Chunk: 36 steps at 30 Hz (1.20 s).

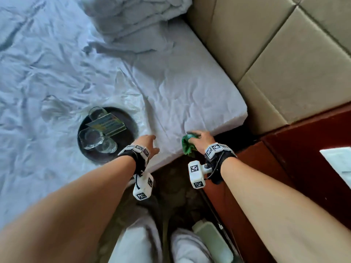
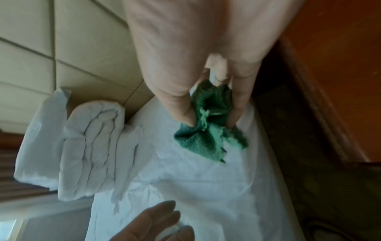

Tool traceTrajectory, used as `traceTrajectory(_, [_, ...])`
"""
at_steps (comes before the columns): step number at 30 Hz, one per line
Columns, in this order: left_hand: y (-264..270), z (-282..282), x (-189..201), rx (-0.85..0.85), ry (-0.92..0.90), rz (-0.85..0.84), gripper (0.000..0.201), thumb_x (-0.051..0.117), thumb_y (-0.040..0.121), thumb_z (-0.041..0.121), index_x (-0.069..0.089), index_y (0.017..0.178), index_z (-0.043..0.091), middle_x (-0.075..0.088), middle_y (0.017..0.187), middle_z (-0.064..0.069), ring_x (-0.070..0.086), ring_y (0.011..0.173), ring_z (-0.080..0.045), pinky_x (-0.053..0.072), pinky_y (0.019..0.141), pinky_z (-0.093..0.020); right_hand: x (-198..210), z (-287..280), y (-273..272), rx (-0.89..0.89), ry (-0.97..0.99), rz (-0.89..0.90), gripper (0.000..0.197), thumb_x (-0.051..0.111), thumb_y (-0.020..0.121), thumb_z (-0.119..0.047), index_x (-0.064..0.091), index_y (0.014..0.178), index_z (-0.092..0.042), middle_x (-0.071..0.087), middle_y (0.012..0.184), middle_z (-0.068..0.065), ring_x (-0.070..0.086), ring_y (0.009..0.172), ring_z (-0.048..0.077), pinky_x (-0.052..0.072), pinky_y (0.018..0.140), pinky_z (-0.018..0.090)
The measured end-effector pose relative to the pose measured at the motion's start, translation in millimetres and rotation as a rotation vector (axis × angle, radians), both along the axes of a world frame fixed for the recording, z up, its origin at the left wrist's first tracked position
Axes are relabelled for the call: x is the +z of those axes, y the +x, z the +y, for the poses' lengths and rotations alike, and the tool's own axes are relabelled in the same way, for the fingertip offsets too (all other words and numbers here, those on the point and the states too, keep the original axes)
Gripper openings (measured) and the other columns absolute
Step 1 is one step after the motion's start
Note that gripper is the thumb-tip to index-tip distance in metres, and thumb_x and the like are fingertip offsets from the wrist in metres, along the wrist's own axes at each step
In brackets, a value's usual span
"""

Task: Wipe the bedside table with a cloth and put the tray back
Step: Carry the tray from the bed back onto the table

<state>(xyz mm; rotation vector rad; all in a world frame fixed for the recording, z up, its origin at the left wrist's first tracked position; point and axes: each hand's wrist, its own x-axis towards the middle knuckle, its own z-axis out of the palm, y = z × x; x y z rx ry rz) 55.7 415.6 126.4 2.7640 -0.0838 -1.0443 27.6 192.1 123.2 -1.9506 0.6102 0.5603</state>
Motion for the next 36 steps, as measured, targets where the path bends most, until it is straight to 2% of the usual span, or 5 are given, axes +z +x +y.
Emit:
traceTrajectory(6, [13.1, 109.1, 4.8, 0.21, -0.027, 0.02, 0.056, 0.067, 0.083, 0.038, 0.052, 0.133, 0.017, 0.061, 0.127, -0.008, 0.058, 0.115, -0.029, 0.048, 0.094, -0.034, 10.6, 99.2, 49.5, 0.105, 0.004, 0.104, 0.015, 0.067, 0.068, -0.031, 0.074, 0.074, -0.02, 0.074, 0.085, 0.004, 0.069, 0.09, 0.025, 0.056, 0.088, 0.043])
traceTrajectory(12, [25.5, 212.1, -13.1, 0.431, -0.029, 0.031, 0.039, 0.069, 0.083, 0.035, 0.061, 0.117, 0.017, 0.067, 0.11, -0.009, 0.063, 0.103, -0.032, 0.047, 0.078, -0.031, 4.5, 183.6, 96.6, 0.197, -0.088, 0.151, 0.035, 0.07, 0.072, -0.048, 0.073, 0.08, -0.015, 0.071, 0.082, 0.002, 0.065, 0.082, 0.02, 0.054, 0.08, 0.033])
traceTrajectory(20, [42.0, 288.9, -63.3, 0.568, 0.028, 0.095, 0.043, 0.07, 0.079, 0.036, 0.059, 0.116, 0.017, 0.067, 0.111, -0.01, 0.062, 0.101, -0.034, 0.05, 0.082, -0.036, -37.5, 235.5, 145.8, 0.626, -0.443, 0.259, 0.011, 0.072, 0.074, -0.026, 0.067, 0.065, -0.021, 0.072, 0.084, 0.0, 0.065, 0.077, 0.019, 0.049, 0.068, 0.022])
traceTrajectory(28, [51.0, 300.4, -102.9, 0.672, 0.063, 0.197, 0.079, 0.083, 0.071, 0.024, 0.031, 0.13, 0.012, 0.038, 0.13, -0.019, 0.053, 0.109, -0.048, 0.046, 0.087, -0.049, -76.9, 250.9, 169.4, 0.753, -0.64, 0.309, 0.041, 0.067, 0.079, -0.022, 0.057, 0.118, -0.017, 0.06, 0.119, 0.013, 0.061, 0.105, 0.035, 0.053, 0.089, 0.037])
traceTrajectory(36, [57.9, 305.8, -122.9, 0.671, 0.01, 0.193, 0.075, 0.081, 0.069, 0.009, 0.032, 0.126, 0.01, 0.046, 0.126, -0.021, 0.059, 0.094, -0.042, 0.043, 0.075, -0.042, -94.7, 256.8, 175.3, 0.757, -0.575, 0.328, 0.032, 0.063, 0.073, -0.023, 0.05, 0.103, -0.022, 0.061, 0.103, 0.007, 0.061, 0.093, 0.032, 0.052, 0.08, 0.037])
